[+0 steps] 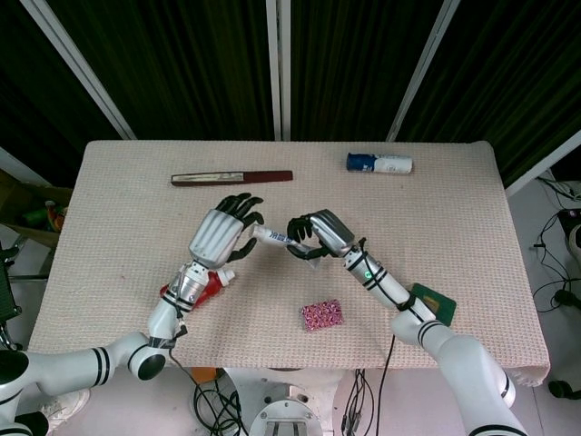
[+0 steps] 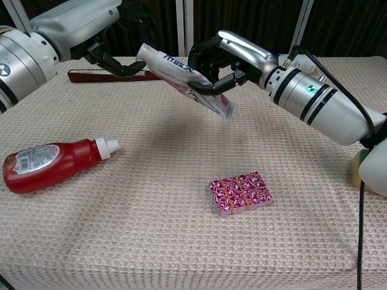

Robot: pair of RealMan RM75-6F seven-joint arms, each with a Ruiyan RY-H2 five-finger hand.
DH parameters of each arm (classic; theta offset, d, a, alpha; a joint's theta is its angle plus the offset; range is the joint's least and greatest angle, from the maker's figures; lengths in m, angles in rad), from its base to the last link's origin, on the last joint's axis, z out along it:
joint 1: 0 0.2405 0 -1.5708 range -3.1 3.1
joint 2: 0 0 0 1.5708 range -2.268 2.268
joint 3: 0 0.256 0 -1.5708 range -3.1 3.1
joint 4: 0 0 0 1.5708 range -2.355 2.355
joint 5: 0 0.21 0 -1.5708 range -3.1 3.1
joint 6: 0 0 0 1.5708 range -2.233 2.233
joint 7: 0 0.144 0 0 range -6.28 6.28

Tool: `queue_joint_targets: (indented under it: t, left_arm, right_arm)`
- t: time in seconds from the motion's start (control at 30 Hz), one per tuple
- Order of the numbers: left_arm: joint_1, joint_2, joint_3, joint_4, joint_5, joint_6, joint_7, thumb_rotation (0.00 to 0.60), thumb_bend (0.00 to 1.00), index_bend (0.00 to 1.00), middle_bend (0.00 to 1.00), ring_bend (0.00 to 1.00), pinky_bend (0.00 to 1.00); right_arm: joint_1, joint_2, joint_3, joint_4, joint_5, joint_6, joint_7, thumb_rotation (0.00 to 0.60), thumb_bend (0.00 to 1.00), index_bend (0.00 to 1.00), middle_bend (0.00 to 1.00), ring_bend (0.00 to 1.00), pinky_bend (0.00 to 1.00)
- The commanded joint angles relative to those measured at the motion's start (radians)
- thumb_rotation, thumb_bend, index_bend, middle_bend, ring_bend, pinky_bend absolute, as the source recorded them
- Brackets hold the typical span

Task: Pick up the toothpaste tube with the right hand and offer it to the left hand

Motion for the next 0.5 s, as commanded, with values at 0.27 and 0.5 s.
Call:
queue_joint_targets:
  t: [0.27,0.5]
  left_arm:
    - [-0.003,-0.002,0.0,0.004,0.002,0.001,-0.006,0.581,0.4,0.46,0.22,0.15,0.23]
    - [-0.005,-0.009,0.001,0.022,0.009,0.009,-0.01,0.586,0.46,0.51,0.25,0.15,0.23]
  right_arm:
    - [0.002,-0.002,0.0,0.0,0.001,-0.001,-0.004,0.6,0.78,0.97,0.82,0.62,0.69]
    - [0.006,-0.003,-0.002,-0.002,-0.002,0.001,-0.003,0.6,0.78,0.97,0.83,0.62,0.69]
